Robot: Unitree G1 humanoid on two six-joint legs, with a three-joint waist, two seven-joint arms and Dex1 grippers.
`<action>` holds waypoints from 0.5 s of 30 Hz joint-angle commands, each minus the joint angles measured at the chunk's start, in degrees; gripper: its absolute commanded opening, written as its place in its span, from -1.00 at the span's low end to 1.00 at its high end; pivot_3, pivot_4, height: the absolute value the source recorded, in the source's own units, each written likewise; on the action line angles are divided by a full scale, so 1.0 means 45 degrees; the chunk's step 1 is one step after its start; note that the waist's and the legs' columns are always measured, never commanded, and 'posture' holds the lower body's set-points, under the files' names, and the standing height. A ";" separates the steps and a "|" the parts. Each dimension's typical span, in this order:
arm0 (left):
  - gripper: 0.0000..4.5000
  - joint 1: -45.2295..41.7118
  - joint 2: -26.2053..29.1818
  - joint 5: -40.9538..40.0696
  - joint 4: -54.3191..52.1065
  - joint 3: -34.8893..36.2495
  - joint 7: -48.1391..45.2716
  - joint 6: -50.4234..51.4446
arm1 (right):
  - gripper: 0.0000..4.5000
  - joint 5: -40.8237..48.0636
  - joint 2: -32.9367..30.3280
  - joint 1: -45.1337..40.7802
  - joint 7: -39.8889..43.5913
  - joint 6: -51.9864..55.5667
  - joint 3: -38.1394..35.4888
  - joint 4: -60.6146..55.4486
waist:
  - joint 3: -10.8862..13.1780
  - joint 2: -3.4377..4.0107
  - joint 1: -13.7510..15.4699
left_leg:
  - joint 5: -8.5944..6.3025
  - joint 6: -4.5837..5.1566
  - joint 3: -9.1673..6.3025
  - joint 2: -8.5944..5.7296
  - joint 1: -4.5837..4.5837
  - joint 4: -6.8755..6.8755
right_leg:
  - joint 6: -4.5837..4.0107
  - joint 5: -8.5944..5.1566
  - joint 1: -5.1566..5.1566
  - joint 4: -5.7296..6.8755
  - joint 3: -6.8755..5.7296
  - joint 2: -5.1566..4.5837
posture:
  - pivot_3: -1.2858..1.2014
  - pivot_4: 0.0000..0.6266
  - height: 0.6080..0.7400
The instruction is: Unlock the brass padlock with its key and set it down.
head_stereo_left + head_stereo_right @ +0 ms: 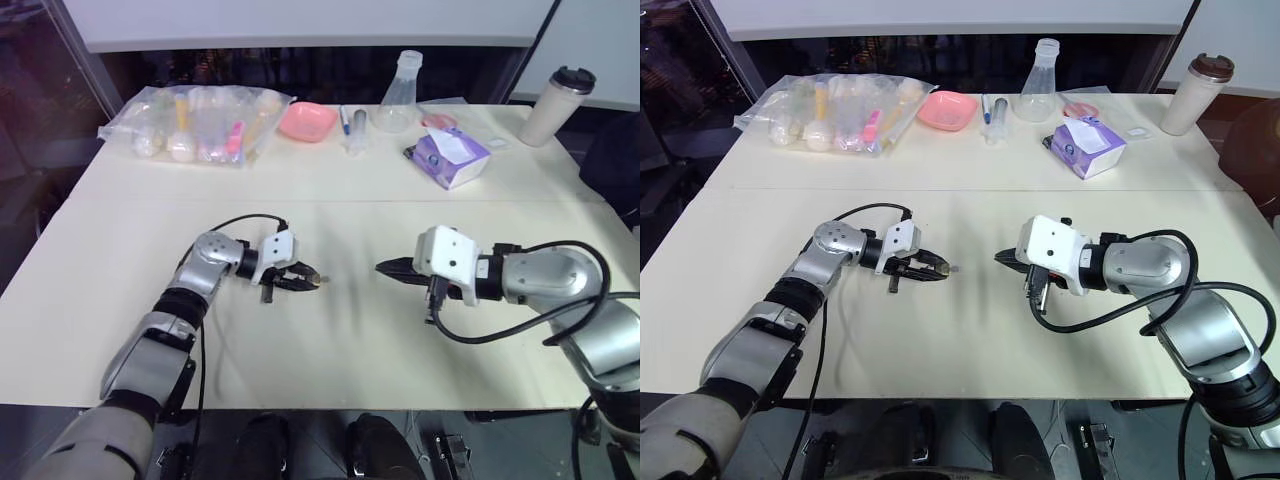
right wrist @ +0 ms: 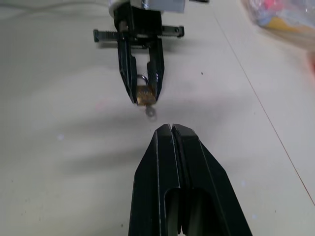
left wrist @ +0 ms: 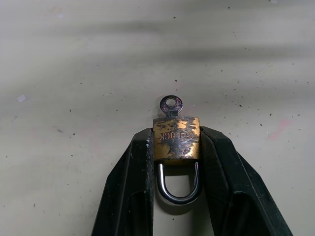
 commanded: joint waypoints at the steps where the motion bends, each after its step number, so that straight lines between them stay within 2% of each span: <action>1: -0.67 0.0013 0.0659 -0.1210 -0.2418 0.0926 -0.0660 0.1859 | -1.00 -0.2580 -0.0044 -0.0704 -0.0440 -0.2865 0.1391 0.0858 | 0.0002 0.0002 0.0010 | 0.0003 -0.0005 0.0002 0.0000 -0.0020 -0.0001 | 0.0000 0.0000 -0.0028 0.0007 0.0004 0.0004 | 0.03 -0.52 0.62; 2: -0.67 0.0018 0.0867 -0.1549 -0.3144 0.1112 -0.0826 0.2531 | -1.00 -0.3564 -0.0164 -0.0869 -0.0636 -0.4007 0.1831 0.1428 | 0.0002 0.0001 0.0029 | 0.0005 -0.0009 -0.0001 0.0001 -0.0033 -0.0002 | 0.0000 0.0000 -0.0040 0.0009 0.0000 0.0006 | 0.03 -0.52 0.62; 5: -0.67 0.0113 0.1474 -0.2257 -0.4748 0.1482 -0.1279 0.4020 | -0.62 -0.5470 -0.0003 -0.1509 -0.1426 -0.7316 0.2493 0.2935 | 0.0003 0.0002 0.0075 | 0.0006 -0.0010 0.0002 -0.0003 -0.0050 -0.0003 | 0.0001 -0.0001 -0.0054 -0.0002 0.0001 0.0004 | 0.03 -0.52 0.62; 8: -0.67 0.0219 0.1789 -0.2569 -0.5724 0.1569 -0.1352 0.4858 | 0.02 -0.6272 0.0508 -0.2067 -0.1964 -0.9381 0.2725 0.3691 | 0.0003 0.0002 0.0082 | 0.0008 -0.0014 0.0006 -0.0009 -0.0052 -0.0002 | 0.0002 -0.0002 -0.0049 -0.0009 0.0002 -0.0001 | 0.03 -0.52 0.62; 12: -0.67 0.0443 0.2046 -0.2793 -0.6682 0.1612 -0.1428 0.5428 | 0.98 -0.7221 0.0939 -0.2448 -0.2558 -1.1363 0.2861 0.4397 | 0.0003 0.0001 0.0080 | 0.0041 -0.0071 0.0004 -0.0006 -0.0051 0.0001 | 0.0002 -0.0002 -0.0046 -0.0008 0.0001 0.0002 | 0.03 -0.52 0.62; 15: -0.67 0.0520 0.2062 -0.2960 -0.7013 0.1706 -0.1396 0.5735 | 0.98 -0.7808 0.1437 -0.2807 -0.3123 -1.2346 0.2849 0.4671 | 0.0003 0.0001 0.0072 | 0.0045 -0.0078 0.0004 -0.0006 -0.0051 0.0001 | 0.0002 -0.0002 -0.0046 -0.0007 0.0002 0.0002 | 0.03 -0.52 0.62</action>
